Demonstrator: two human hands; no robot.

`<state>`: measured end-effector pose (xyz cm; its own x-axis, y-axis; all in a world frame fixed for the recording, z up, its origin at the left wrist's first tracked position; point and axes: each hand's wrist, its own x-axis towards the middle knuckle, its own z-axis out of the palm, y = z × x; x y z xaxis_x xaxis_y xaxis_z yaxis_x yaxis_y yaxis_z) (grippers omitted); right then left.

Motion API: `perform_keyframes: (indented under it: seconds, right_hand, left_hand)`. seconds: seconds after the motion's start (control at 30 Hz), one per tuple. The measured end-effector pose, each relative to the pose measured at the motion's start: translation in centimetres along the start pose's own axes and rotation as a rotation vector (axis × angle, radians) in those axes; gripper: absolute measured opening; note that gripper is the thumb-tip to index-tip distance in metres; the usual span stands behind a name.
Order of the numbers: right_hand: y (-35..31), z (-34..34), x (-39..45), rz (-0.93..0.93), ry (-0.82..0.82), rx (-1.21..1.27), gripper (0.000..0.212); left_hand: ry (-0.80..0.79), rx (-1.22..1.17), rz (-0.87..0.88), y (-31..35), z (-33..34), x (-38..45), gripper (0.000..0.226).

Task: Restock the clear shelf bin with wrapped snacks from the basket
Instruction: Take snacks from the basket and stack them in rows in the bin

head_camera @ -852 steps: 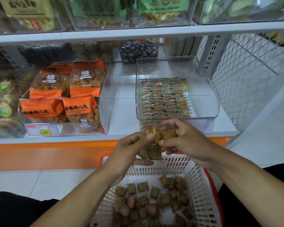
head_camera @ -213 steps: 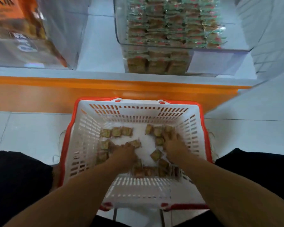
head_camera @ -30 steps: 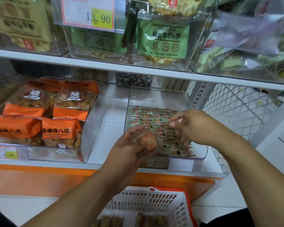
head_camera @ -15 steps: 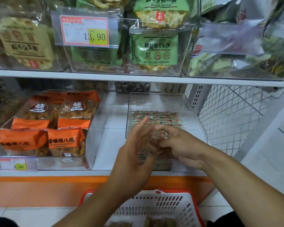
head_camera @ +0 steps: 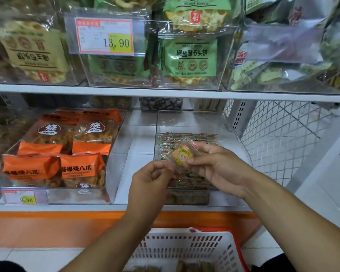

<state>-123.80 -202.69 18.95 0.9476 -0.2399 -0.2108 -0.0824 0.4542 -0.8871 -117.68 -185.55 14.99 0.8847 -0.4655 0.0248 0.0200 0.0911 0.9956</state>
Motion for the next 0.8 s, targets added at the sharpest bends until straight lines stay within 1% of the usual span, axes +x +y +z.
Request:
perform_keyframes:
  seconds: [0.07, 0.1, 0.13, 0.17, 0.23, 0.3, 0.37, 0.43, 0.47, 0.53, 0.6, 0.7, 0.8]
  right_hand:
    - [0.4, -0.3, 0.7, -0.068, 0.118, -0.099, 0.046]
    - [0.6, -0.5, 1.3, -0.121, 0.196, -0.196, 0.042]
    - [0.8, -0.7, 2.0, -0.171, 0.265, -0.298, 0.036]
    - [1.0, -0.8, 2.9, -0.206, 0.317, -0.37, 0.031]
    - [1.6, -1.1, 5.2, -0.218, 0.373, -0.414, 0.027]
    - [2.3, -1.4, 7.9, -0.217, 0.414, -0.455, 0.027]
    - [2.9, -1.8, 10.6, -0.234, 0.457, -0.533, 0.027]
    - [3.2, -2.0, 13.1, -0.226, 0.486, -0.565, 0.024]
    - [3.2, -2.0, 14.3, -0.212, 0.497, -0.555, 0.023]
    - [3.0, -2.0, 16.5, -0.206, 0.521, -0.534, 0.019]
    - [2.7, -1.9, 18.7, -0.239, 0.559, -0.595, 0.017]
    - [2.4, -1.6, 20.8, -0.261, 0.584, -0.678, 0.027]
    - [2.3, -1.3, 21.5, -0.248, 0.63, -0.81, 0.027]
  left_hand:
    - [-0.066, 0.15, 0.043, -0.4, 0.2, 0.1, 0.016]
    - [-0.12, 0.257, 0.058, -0.7, 0.5, 0.1, 0.014]
    - [-0.178, 0.383, 0.07, -0.9, 0.7, 0.2, 0.018]
    - [-0.233, 0.519, 0.088, -1.0, 1.0, 0.3, 0.028]
    - [-0.339, 0.79, 0.179, -1.0, 1.4, 0.6, 0.047]
    - [-0.421, 1.053, 0.301, -1.1, 1.9, 1.0, 0.054]
    - [-0.48, 1.296, 0.296, -1.7, 2.3, 1.1, 0.07]
    - [-0.516, 1.456, 0.244, -2.4, 2.5, 1.1, 0.086]
    - [-0.512, 1.476, 0.25, -2.8, 2.5, 1.0, 0.088]
    - [-0.483, 1.442, 0.276, -3.2, 2.5, 0.8, 0.086]
    - [-0.475, 1.398, 0.295, -3.3, 2.2, 0.8, 0.082]
    - [-0.456, 1.4, 0.332, -3.6, 2.1, 1.0, 0.076]
    - [-0.434, 1.396, 0.337, -4.0, 2.1, 1.0, 0.071]
